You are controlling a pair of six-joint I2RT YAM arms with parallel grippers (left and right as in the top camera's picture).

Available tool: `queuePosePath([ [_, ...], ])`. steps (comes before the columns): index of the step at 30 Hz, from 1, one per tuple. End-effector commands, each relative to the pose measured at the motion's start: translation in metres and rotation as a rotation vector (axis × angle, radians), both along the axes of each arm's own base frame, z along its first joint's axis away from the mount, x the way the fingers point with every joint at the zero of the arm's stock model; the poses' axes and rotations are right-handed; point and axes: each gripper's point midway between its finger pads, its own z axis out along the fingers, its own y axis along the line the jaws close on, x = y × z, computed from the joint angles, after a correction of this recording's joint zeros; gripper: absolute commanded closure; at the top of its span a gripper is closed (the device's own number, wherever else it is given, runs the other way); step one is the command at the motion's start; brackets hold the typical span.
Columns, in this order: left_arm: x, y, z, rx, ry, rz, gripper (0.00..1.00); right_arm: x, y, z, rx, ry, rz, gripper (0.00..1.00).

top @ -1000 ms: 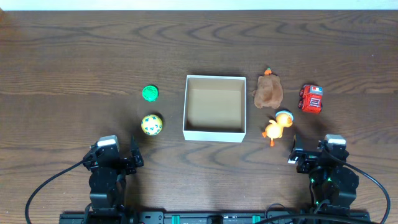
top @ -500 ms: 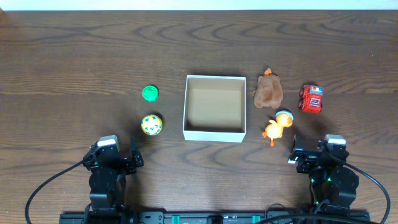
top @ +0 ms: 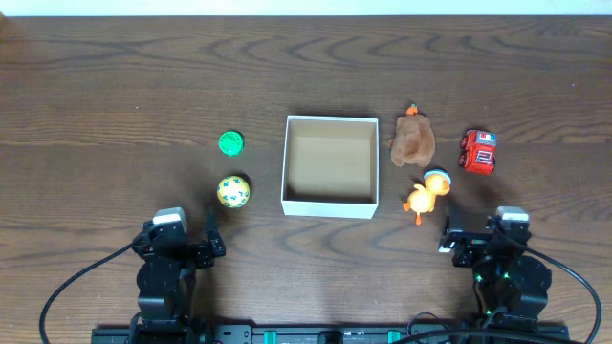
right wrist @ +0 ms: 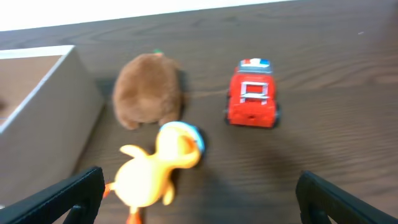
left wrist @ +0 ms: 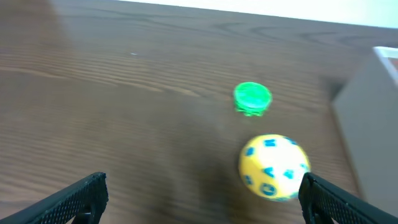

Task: Pack container

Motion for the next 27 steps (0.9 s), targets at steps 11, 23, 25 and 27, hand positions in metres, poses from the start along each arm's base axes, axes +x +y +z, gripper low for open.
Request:
queuePosePath([
  [11,0.014,-0.010,0.096,-0.081,0.037,-0.023,0.02,0.012,0.008,0.093,0.070,0.144,0.031,0.01],
  [23,0.075,-0.005,0.099,0.036,0.491,-0.014,0.02,0.080,0.005,0.136,0.138,0.586,0.043,0.01],
  [25,0.084,-0.003,0.098,0.053,0.523,-0.008,0.02,0.092,0.019,0.139,0.183,0.609,0.107,0.01],
  [27,0.092,0.002,0.097,0.058,0.540,0.012,0.02,0.103,0.043,0.143,0.256,0.603,0.228,0.01],
])
